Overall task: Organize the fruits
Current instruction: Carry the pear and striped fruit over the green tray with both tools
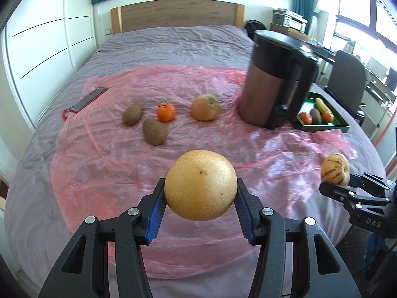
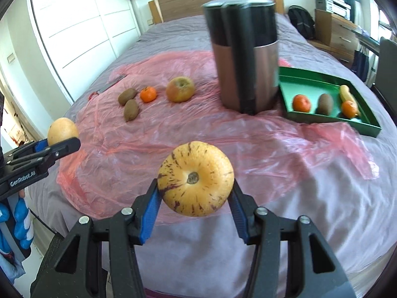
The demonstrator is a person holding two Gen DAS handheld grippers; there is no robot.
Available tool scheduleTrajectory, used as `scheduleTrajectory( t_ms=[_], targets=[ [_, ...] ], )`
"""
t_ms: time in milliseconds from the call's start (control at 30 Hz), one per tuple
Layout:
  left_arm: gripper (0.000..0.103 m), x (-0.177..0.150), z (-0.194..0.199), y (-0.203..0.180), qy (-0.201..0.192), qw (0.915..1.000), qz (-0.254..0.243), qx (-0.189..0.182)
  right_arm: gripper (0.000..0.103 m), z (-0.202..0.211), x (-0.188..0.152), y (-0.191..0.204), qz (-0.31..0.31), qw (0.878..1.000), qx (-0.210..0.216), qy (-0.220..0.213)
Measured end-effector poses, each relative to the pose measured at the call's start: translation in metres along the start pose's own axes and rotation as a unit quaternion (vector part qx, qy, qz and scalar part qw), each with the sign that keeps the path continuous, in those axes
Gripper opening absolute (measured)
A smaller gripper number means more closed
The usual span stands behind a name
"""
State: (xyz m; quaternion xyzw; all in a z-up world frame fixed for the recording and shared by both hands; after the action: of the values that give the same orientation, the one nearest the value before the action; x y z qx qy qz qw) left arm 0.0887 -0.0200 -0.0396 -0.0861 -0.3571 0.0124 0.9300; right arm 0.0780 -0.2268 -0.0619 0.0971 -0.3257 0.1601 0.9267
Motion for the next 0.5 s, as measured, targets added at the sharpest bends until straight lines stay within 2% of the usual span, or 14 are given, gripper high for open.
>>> scheduleTrajectory(
  t_ms=[200, 500],
  targets=[
    [0.047, 0.007, 0.007, -0.054, 0.000, 0.9993, -0.026, -0.027, 0.069, 0.020, -0.003, -0.039, -0.027, 0.999, -0.017, -0.026],
    [0.047, 0.012, -0.008, -0.147, 0.029, 0.9940, -0.074, -0.075, 0.069, 0.035, -0.010, -0.108, -0.057, 0.996, -0.052, -0.046]
  ],
)
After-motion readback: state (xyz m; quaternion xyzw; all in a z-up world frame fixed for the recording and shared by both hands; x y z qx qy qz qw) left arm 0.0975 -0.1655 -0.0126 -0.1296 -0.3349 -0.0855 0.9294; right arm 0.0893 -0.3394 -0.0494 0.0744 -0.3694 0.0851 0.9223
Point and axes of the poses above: each gripper's, at about its wrist camera, not at the fingertips, and z roughly against the way its jaws point, y to its left, x to its top, the point moved 7 cm from there along -z, roughly the way its jaws point, and after that the axes turned 9 degrees about z, right-handed, at the moved point
